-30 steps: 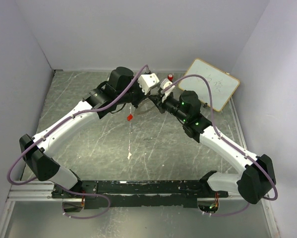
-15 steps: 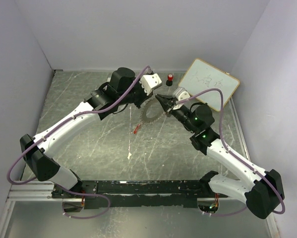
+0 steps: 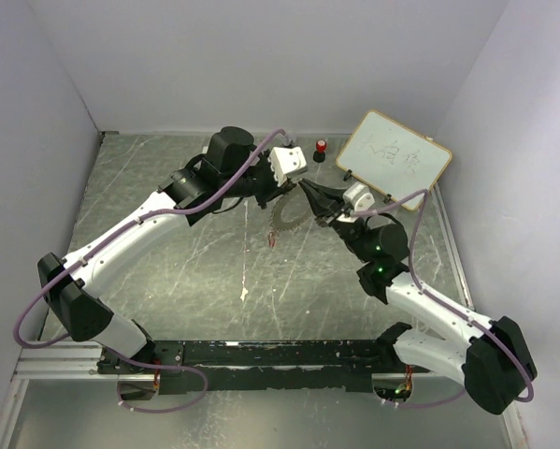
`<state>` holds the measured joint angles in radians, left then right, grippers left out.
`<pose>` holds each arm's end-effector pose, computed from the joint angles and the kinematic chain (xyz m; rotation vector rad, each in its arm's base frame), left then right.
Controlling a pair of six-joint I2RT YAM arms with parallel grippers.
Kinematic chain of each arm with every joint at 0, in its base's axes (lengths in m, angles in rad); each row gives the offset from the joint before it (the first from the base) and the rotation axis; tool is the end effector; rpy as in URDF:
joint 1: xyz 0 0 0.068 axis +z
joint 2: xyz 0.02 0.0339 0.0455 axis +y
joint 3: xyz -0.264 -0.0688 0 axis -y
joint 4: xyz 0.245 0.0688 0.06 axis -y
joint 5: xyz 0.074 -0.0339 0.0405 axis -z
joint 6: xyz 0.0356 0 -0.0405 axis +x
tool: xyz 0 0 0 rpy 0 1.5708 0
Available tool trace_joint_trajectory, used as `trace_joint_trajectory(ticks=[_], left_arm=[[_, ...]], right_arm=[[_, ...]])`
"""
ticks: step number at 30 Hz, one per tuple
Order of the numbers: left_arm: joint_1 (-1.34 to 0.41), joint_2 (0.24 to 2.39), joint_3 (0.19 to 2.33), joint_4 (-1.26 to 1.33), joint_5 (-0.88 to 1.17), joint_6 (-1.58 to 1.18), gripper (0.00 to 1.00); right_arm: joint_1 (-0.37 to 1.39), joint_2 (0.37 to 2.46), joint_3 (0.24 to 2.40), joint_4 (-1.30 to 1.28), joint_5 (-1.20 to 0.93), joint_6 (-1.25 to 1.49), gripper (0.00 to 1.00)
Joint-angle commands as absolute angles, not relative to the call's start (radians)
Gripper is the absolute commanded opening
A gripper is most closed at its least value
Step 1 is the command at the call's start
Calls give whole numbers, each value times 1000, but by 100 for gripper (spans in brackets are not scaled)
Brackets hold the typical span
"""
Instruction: Put the keys on the keyring
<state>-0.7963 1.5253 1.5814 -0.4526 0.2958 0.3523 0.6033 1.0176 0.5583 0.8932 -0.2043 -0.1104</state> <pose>0.2366 -0.2567 0.4091 1.2435 1.5596 -0.5793 0.1822 0.1343 0.3291 -0.5741 1.0121 0.5530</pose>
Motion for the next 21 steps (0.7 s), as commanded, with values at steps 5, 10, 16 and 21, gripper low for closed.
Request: trace_joint_trajectory(ticks=[5, 10, 16, 21], left_arm=[[-790, 1523, 1583, -447, 381, 352, 7], [-788, 1507, 1582, -432, 269, 315, 7], [-787, 1482, 1575, -417, 182, 293, 7], [-787, 1474, 1582, -420, 132, 299, 7]], right_arm=[[599, 1149, 410, 1698, 14, 27, 0], [599, 1192, 398, 1780, 162, 85, 0], [599, 1058, 397, 1584, 295, 72, 16], [598, 960, 488, 1183, 177, 23, 33]])
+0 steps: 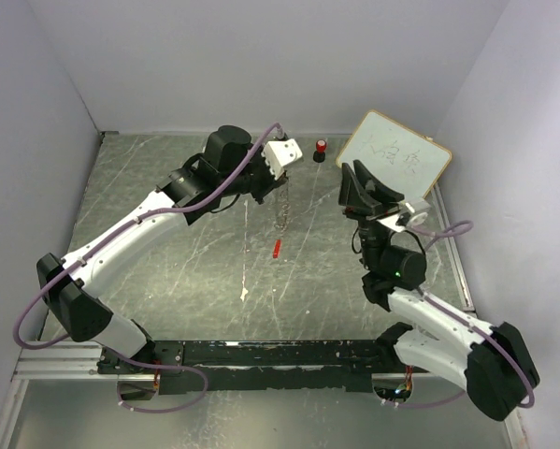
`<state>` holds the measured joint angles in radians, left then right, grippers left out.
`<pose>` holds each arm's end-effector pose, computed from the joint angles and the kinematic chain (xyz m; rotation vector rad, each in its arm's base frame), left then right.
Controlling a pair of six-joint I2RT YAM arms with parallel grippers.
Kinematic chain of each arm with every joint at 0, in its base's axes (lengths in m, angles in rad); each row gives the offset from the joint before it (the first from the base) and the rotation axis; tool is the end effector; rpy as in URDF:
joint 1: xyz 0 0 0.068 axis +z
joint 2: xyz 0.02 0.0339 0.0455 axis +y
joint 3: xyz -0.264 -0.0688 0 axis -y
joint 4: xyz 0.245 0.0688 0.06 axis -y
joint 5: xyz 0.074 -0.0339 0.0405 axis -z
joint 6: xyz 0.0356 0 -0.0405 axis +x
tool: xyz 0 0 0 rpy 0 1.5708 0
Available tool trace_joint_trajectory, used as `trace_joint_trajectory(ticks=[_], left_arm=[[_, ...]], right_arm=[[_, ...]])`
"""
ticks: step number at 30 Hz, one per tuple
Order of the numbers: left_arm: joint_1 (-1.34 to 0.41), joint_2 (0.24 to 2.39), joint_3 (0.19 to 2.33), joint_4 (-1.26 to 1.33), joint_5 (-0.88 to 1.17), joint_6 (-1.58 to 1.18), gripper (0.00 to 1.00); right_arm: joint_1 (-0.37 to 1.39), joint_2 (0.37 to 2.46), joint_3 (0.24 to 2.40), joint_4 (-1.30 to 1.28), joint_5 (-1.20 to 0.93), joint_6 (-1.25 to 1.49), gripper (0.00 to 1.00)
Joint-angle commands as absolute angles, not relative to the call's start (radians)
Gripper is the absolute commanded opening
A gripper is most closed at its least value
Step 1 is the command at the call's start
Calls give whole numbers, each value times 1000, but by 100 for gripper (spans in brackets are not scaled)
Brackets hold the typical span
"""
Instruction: Put the keys on the keyring
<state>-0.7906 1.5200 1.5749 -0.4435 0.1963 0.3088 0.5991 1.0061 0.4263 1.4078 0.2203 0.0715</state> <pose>0.2404 -0.2528 0.4092 1.1471 1.6215 -0.5068 0.1614 0.1008 0.3326 0.0100 0.7793 0.5551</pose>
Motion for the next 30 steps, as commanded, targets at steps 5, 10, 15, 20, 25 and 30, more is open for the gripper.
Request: trace_joint_trajectory(ticks=[5, 10, 15, 20, 25, 30], left_arm=[[-787, 1474, 1592, -424, 128, 312, 7], [-787, 1474, 1595, -428, 114, 326, 7], [-786, 1475, 1604, -434, 118, 328, 7], [-787, 1479, 1613, -443, 115, 333, 7], [-787, 1478, 1615, -445, 120, 333, 7], [-787, 1480, 1618, -448, 125, 330, 7]], right_arm=[[598, 959, 596, 878, 16, -49, 46], [601, 1029, 753, 563, -144, -126, 47], [600, 1086, 826, 419, -197, -168, 46], [602, 1129, 877, 312, -217, -189, 46], [604, 1136, 879, 280, -230, -192, 45], [603, 1152, 874, 296, -226, -192, 44]])
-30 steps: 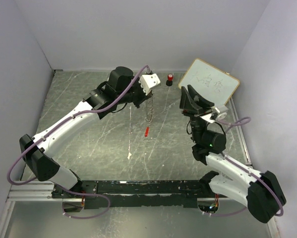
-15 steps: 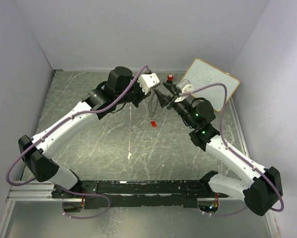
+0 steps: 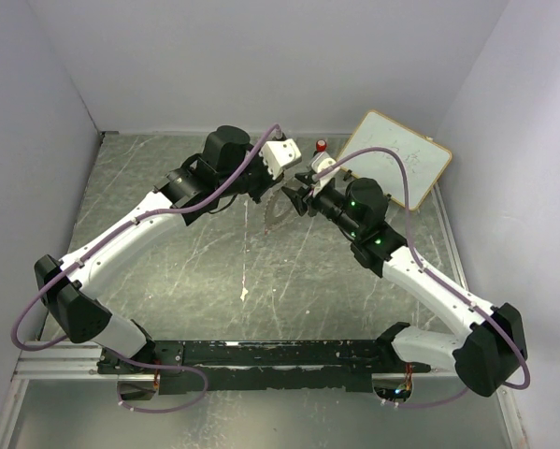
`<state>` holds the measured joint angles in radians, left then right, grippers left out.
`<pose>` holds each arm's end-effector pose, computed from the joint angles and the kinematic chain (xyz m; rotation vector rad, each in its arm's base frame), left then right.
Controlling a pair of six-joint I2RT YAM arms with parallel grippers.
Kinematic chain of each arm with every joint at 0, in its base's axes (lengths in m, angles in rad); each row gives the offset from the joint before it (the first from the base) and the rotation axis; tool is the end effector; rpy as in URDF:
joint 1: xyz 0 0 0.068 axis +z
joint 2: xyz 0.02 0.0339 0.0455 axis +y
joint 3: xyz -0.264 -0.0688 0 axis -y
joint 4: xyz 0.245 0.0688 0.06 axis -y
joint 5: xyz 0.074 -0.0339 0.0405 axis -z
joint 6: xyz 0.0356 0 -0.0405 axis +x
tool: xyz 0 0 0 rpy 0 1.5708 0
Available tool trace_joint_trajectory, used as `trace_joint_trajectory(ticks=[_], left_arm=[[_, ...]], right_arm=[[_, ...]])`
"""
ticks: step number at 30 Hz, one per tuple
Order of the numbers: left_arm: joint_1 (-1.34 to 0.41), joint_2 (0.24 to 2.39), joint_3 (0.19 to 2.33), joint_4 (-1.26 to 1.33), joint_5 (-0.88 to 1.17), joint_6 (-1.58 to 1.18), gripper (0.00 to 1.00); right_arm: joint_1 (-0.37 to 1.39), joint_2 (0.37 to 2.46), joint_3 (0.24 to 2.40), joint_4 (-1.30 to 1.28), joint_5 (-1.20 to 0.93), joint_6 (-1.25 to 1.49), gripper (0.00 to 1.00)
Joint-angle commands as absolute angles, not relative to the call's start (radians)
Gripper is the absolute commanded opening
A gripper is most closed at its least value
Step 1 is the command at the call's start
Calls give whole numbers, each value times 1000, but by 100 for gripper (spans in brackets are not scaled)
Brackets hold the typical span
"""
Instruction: Put the keys on the keyring
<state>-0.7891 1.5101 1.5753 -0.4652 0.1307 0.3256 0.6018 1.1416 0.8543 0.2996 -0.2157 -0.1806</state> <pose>0.2399 -0.2483 0.4103 1.1262 1.6436 -0.4299 0.2190 0.1596 0.3430 -0.7582 1.3867 0.4988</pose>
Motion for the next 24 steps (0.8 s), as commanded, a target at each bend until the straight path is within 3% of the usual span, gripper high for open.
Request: trace_joint_trajectory(ticks=[1, 20, 24], left_arm=[[-787, 1479, 1618, -449, 127, 331, 7], [-787, 1501, 1622, -466, 150, 331, 7], [-787, 1502, 1624, -468, 152, 330, 7]], right_arm=[[604, 1154, 873, 301, -224, -190, 44], [608, 1185, 892, 356, -209, -188, 36], [609, 1194, 899, 362, -212, -189, 24]])
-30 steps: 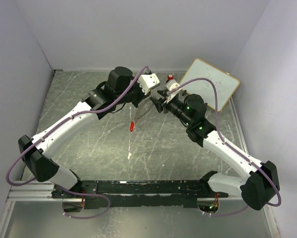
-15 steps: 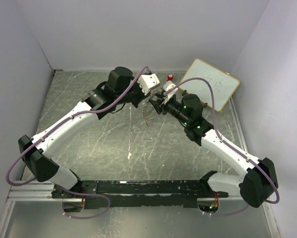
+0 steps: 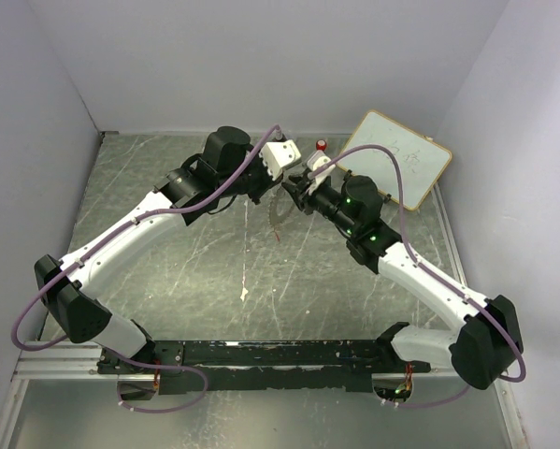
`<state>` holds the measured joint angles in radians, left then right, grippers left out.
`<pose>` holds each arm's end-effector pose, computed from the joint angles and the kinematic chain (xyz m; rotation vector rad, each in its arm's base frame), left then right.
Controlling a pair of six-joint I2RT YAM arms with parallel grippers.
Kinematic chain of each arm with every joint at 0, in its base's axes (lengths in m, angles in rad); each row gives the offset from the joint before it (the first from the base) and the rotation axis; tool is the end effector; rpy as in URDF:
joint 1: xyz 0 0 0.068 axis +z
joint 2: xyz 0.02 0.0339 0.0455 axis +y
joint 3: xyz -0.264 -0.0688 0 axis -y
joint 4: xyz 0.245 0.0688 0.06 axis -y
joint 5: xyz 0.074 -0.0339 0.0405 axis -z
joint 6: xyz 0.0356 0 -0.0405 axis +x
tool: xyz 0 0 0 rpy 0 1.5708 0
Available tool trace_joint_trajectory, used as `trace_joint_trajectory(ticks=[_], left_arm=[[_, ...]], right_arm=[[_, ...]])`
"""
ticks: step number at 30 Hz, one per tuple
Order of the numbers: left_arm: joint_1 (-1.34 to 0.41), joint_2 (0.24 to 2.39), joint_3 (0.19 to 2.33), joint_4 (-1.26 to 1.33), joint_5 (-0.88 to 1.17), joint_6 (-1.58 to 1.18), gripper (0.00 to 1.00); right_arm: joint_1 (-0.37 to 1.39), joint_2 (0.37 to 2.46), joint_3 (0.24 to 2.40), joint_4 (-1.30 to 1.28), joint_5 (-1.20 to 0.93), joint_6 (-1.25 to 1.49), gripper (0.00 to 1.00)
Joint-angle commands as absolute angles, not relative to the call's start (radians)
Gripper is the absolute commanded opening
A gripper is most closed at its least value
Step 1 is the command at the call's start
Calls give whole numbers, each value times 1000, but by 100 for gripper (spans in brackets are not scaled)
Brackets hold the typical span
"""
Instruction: Put the keys on the keyring
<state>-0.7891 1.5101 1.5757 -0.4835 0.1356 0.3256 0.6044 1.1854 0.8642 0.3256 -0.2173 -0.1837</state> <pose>0.2392 -0.2478 0.4086 1.1378 1.6579 -0.4327 0.2268 0.1660 0.3382 -0.7660 1.3916 0.4996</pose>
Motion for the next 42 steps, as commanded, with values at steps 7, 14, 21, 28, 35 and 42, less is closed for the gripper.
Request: trace_joint_trajectory(ticks=[7, 14, 21, 28, 35, 42], left_arm=[[-787, 1501, 1620, -465, 137, 326, 7], [-787, 1493, 1604, -442, 54, 305, 7], [-787, 1492, 1608, -433, 47, 301, 7], [-786, 1488, 1614, -431, 63, 310, 7], [-787, 1504, 1630, -451, 100, 322, 7], [-787, 1516, 1638, -464, 118, 329, 7]], right_arm=[[612, 1177, 885, 390, -174, -184, 0], [612, 1082, 802, 488, -124, -178, 0], [611, 1067, 813, 469, -147, -183, 0], [611, 1082, 829, 450, -159, -186, 0], [611, 1114, 850, 442, -173, -186, 0], [611, 1133, 865, 450, -178, -187, 0]])
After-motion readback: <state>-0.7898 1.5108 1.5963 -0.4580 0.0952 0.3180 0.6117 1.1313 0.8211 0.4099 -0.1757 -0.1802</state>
